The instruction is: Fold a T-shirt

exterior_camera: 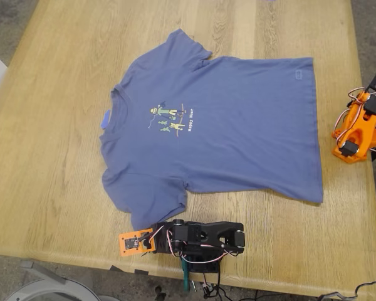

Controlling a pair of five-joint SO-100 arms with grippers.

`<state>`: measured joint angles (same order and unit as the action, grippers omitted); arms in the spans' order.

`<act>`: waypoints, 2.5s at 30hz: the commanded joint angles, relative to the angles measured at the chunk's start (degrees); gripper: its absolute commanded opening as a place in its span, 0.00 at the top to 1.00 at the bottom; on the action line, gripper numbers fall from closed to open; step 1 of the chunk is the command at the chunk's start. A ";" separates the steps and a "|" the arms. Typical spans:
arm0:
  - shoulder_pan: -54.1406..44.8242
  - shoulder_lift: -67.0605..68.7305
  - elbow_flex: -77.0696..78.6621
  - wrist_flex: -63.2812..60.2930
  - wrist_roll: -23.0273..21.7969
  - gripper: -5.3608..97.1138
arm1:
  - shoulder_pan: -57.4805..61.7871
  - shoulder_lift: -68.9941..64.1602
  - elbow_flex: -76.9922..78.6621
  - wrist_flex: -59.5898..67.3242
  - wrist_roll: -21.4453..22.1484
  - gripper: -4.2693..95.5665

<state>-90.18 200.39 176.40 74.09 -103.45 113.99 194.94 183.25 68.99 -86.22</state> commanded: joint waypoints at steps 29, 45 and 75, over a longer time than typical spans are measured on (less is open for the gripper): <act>6.33 6.59 -0.97 -22.32 3.87 0.95 | -2.99 0.44 3.87 -30.23 0.00 0.91; 6.86 6.59 -6.68 -18.81 2.81 0.92 | -11.25 0.44 -2.11 -26.72 2.46 0.81; 20.39 6.50 -26.63 2.02 5.01 0.27 | -26.54 0.44 -35.51 6.77 5.89 0.49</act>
<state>-72.69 200.39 157.50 74.00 -97.91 88.33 194.94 152.84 73.39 -79.80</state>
